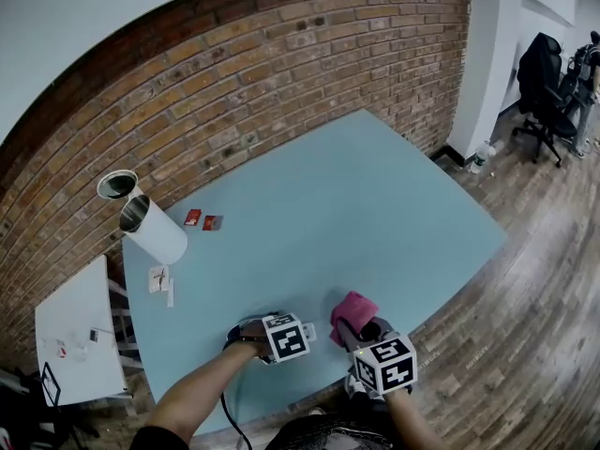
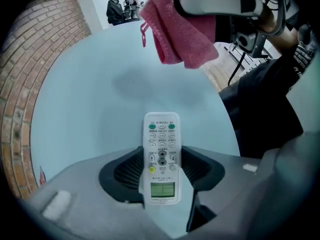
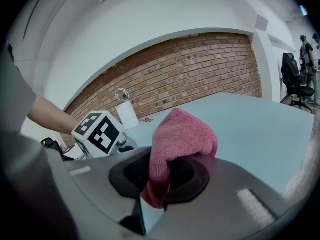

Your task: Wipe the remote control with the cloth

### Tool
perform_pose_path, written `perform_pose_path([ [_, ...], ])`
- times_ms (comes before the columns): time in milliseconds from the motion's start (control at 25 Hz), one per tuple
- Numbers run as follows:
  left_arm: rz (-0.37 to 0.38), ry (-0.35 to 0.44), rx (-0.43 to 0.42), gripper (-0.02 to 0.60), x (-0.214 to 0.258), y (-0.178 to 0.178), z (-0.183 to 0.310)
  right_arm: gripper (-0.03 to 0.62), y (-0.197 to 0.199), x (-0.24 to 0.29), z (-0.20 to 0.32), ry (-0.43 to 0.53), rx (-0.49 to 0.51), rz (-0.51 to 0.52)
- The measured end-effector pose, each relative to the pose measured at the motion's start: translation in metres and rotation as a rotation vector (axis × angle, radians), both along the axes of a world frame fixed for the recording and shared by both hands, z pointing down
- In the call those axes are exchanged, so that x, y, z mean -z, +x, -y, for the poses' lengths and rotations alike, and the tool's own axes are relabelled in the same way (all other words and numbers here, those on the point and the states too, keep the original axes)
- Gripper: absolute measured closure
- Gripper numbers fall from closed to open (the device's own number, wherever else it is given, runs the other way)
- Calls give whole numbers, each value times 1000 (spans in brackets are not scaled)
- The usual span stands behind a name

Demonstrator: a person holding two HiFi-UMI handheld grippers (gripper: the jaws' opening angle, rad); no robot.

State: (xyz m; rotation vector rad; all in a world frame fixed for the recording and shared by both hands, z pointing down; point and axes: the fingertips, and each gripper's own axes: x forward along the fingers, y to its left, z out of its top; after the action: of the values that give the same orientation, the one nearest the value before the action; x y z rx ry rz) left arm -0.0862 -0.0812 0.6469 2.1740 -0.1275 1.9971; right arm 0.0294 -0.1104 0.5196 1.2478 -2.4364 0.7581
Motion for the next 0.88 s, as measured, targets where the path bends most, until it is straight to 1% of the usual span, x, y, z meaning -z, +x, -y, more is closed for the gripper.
perform_pose_path([
  [200,-81,4,132,348,4,-2,-1,531,6,5,12,22,-5,16],
  [280,-144,0,197,350,10,2,-1,531,6,7,17,36,3,22],
  [360,-243,-31,295,350,21,9,-2,531,3,12,21,60,23,28],
  [440,-368,-62,420,350,37,14,2,531,-1,19,25,97,49,28],
  [520,-529,-124,569,348,56,19,9,531,-4,28,29,145,74,22],
  [600,-715,-223,713,350,74,23,16,531,-10,40,32,198,98,15],
  [680,-896,-345,816,348,92,27,19,531,-19,53,34,256,132,-2],
  [760,-1073,-456,856,348,115,33,20,531,-29,67,34,317,182,-33],
  [840,-1235,-541,843,348,141,38,20,531,-38,79,32,381,237,-63],
  [880,-1302,-583,825,348,152,40,19,531,-42,86,31,412,262,-74],
])
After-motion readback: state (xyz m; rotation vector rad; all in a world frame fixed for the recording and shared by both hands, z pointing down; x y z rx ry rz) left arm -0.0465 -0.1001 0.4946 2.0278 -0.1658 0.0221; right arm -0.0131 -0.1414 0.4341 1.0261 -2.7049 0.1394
